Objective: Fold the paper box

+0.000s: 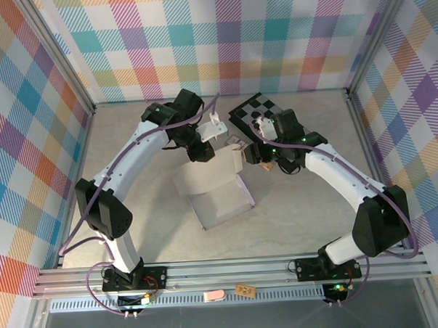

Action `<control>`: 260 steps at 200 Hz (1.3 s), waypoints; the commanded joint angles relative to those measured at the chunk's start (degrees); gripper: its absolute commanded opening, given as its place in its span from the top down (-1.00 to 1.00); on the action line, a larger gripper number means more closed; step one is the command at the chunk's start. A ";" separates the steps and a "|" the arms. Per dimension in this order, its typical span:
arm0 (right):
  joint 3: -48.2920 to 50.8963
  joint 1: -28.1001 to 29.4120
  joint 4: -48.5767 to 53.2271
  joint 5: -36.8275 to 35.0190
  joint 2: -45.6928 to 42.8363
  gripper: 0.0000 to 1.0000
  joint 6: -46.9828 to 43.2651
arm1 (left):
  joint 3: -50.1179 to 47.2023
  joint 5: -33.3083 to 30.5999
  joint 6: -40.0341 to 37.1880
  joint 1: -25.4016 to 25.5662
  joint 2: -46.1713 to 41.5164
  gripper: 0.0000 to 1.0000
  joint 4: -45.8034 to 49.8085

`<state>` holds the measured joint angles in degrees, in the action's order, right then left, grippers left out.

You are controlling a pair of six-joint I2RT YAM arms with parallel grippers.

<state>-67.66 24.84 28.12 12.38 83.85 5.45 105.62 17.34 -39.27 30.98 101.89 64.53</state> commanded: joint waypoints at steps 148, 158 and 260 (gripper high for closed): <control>0.33 -4.22 -7.46 22.59 10.60 -0.42 -19.03 | -47.90 -6.31 48.42 -8.00 -43.14 -0.12 -15.28; 0.13 -4.25 -7.57 22.93 11.16 -0.42 -19.88 | -49.09 -6.89 47.56 -7.96 -42.86 -0.12 -14.96; -6.27 -4.12 -5.44 27.19 18.79 -0.28 -22.02 | -52.35 -9.22 41.15 -10.14 -34.73 -0.13 -25.31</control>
<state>-71.26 20.95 22.04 35.68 100.92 -14.35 53.74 6.87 4.64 21.50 65.30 43.81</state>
